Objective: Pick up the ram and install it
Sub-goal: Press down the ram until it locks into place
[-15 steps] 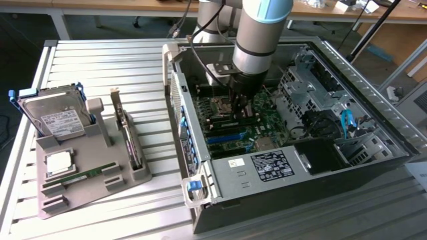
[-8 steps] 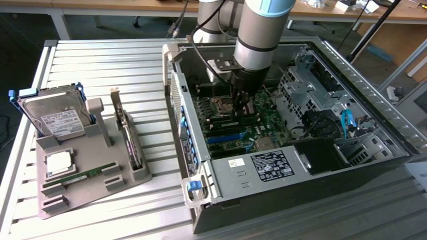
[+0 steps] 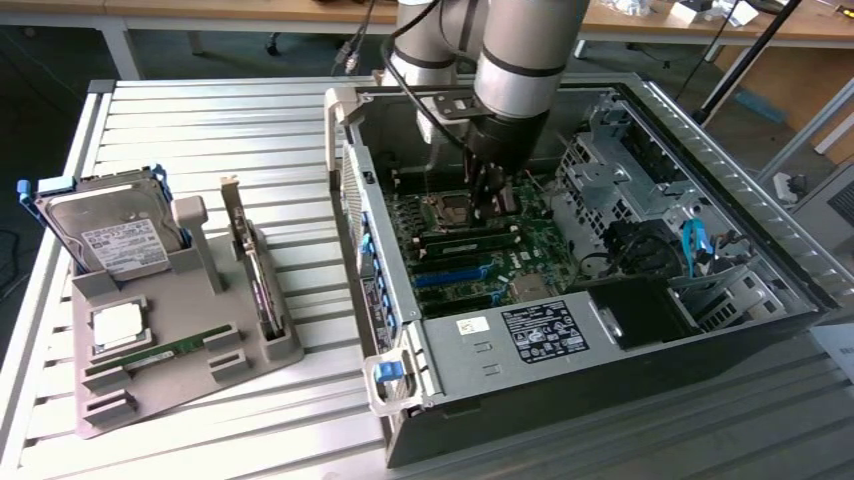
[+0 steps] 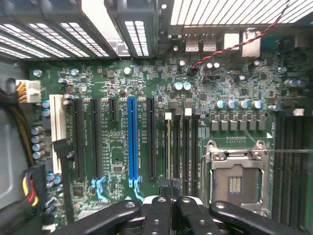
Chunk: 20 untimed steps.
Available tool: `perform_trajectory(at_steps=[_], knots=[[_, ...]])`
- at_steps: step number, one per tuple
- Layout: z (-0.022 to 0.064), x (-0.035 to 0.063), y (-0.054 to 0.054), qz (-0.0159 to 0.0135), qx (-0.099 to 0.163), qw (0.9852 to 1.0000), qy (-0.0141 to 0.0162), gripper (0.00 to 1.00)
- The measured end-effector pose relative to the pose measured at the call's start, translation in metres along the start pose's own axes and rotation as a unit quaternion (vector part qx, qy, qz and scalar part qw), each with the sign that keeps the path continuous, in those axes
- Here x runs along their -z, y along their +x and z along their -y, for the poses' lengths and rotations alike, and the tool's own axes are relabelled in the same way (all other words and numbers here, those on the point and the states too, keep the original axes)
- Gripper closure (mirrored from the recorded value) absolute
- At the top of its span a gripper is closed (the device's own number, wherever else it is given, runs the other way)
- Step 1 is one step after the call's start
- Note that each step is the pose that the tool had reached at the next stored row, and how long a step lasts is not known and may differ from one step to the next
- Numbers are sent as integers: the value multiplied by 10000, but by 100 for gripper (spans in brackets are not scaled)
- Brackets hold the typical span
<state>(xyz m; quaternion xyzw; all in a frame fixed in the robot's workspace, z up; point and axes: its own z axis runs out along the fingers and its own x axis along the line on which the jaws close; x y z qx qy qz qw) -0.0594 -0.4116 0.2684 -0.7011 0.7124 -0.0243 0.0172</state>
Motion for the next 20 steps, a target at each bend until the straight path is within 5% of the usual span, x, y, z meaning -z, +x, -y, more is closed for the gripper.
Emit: perform_trajectory(at_steps=[8,20], knots=[[19,322,3,-1,0,10000,0,89],[20,331,3,0,-3,10000,0,89]])
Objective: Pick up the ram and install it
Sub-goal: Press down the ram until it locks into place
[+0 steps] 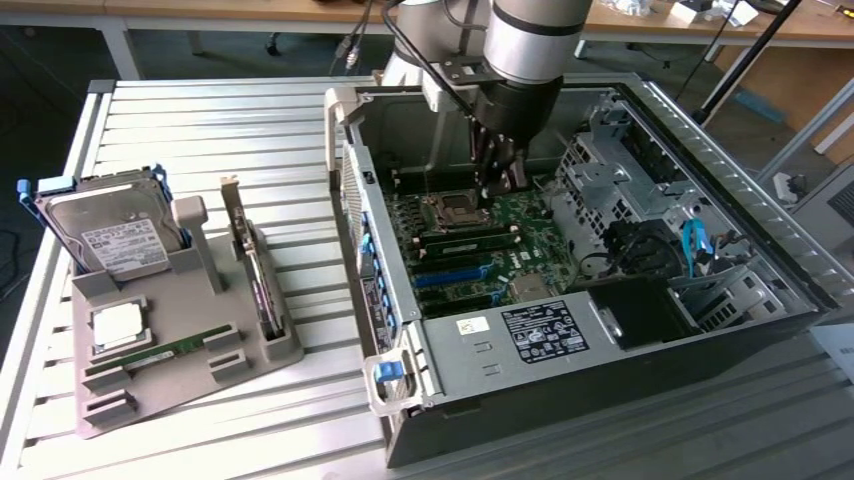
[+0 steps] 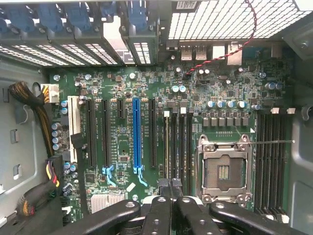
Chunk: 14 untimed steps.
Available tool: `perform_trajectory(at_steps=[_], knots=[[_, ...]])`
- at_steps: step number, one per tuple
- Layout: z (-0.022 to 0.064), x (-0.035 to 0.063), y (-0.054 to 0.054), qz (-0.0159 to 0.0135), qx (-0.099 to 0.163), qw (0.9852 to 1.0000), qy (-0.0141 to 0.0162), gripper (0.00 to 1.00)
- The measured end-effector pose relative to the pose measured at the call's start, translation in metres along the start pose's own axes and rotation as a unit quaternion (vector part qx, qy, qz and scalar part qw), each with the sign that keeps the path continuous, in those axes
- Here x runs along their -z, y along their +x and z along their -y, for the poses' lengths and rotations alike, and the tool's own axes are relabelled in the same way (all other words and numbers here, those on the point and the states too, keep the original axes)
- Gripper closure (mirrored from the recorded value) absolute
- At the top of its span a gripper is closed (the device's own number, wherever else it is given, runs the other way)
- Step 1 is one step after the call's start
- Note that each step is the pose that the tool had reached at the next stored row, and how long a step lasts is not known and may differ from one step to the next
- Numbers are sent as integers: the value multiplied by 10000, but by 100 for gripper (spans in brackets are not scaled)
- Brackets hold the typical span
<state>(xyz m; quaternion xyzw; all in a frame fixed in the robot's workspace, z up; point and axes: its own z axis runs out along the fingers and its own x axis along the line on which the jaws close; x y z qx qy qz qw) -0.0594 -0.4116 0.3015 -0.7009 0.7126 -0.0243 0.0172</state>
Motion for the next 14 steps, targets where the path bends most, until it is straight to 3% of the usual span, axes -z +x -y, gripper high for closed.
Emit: perform_trajectory(at_steps=[4,8,11,13,14], knots=[[0,-2,0,-19,-324,9995,-3,89],[0,-5,0,-41,-696,9976,-7,89],[0,-8,0,-58,-981,9952,-10,89],[0,-9,0,-72,-1205,9927,-12,89],[-1,-10,0,-83,-1397,9902,-14,89]])
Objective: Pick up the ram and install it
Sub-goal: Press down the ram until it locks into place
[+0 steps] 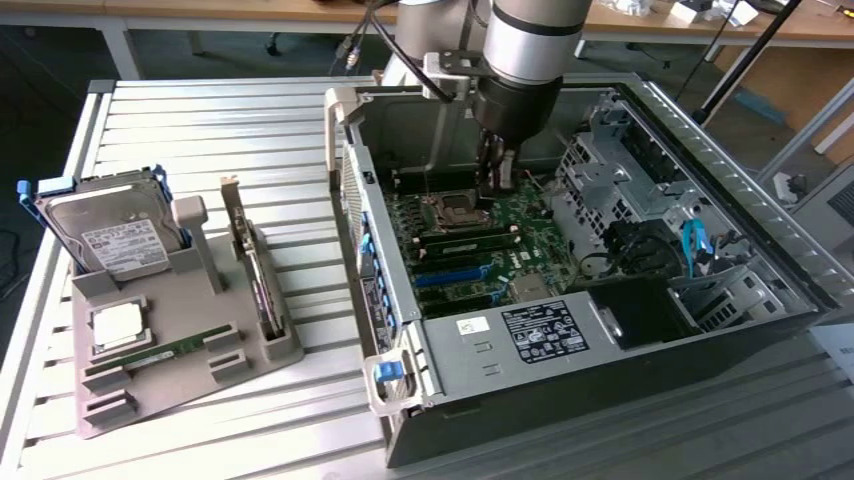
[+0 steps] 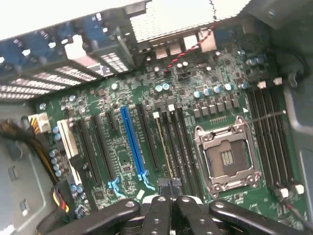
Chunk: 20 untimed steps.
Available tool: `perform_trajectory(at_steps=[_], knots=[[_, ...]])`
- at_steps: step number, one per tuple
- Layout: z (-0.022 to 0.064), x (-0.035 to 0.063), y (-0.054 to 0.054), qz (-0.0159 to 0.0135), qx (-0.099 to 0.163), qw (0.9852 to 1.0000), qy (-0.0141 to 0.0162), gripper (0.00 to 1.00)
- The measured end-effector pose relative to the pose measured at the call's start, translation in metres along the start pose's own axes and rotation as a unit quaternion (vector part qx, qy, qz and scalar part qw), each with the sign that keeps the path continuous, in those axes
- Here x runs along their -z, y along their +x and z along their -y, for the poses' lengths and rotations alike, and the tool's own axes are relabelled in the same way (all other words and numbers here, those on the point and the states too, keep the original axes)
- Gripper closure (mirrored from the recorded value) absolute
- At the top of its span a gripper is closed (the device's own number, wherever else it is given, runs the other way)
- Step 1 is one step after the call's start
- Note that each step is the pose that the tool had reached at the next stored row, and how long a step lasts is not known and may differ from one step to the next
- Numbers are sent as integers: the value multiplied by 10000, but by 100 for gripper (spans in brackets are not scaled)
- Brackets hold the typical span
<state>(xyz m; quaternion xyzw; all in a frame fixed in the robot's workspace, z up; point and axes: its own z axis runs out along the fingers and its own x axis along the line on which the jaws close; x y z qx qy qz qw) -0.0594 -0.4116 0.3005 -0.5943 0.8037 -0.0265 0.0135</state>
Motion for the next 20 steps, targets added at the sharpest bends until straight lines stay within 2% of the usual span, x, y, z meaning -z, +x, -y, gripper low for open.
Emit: perform_trajectory(at_steps=[2,5,9,14,15,17,20], knots=[[0,-1,0,-18,-317,9995,-3,89],[0,-3,0,-35,-590,9983,-6,89],[-1,-5,0,-56,-951,9955,-9,89],[0,-8,0,-85,-1450,9894,-14,89],[-1,-8,0,-93,-1585,9873,-15,89],[-1,-9,0,-103,-1749,9845,-17,89],[-1,-10,0,-119,-2026,9792,-20,89]])
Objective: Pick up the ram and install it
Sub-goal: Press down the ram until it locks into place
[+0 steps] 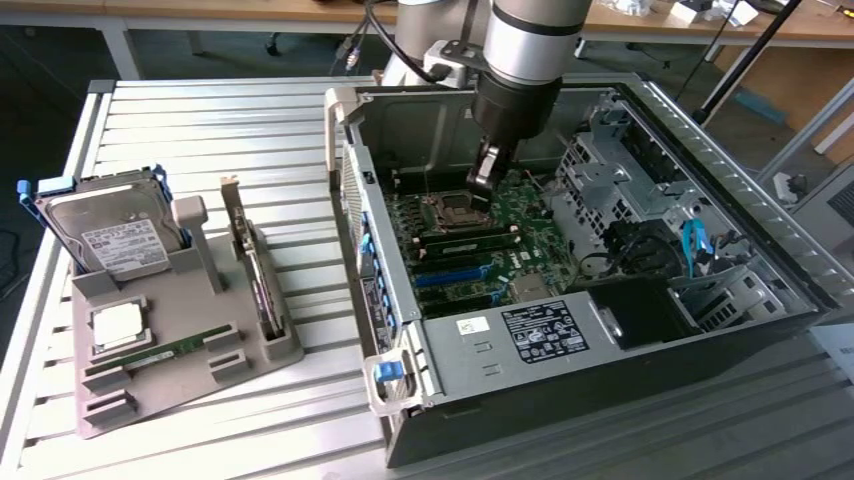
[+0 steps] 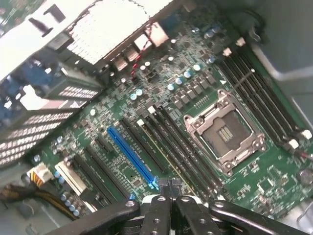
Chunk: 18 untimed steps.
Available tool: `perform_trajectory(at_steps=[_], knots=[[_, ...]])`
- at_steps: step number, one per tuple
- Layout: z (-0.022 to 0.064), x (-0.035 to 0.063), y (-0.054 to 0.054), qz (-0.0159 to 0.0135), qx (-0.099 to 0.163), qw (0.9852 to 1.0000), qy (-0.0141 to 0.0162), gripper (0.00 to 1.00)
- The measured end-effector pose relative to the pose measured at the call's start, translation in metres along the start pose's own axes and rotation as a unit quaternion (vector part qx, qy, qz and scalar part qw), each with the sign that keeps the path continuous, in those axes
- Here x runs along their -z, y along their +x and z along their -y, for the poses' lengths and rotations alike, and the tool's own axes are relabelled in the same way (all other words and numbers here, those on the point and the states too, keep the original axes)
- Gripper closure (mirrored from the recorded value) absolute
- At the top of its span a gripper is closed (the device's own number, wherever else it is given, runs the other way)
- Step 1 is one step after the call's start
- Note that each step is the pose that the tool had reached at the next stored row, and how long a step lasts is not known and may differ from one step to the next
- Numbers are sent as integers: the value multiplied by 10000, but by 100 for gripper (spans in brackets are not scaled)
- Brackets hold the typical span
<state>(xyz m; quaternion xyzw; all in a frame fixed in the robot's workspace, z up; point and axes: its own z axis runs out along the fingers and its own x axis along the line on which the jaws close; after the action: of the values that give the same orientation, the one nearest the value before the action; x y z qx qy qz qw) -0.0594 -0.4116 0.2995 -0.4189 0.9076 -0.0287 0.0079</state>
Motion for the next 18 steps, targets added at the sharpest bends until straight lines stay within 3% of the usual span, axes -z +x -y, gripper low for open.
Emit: perform_trajectory(at_steps=[4,7,10,12,14,18], knots=[[0,-2,0,-22,-368,9993,-4,89],[0,-3,0,-52,-878,9961,-9,89],[0,-4,0,-69,-1173,9931,-12,89],[0,-5,0,-82,-1388,9903,-14,89],[0,-6,0,-102,-1725,9850,-17,89],[-1,-8,0,-139,-2358,9717,-23,89]])
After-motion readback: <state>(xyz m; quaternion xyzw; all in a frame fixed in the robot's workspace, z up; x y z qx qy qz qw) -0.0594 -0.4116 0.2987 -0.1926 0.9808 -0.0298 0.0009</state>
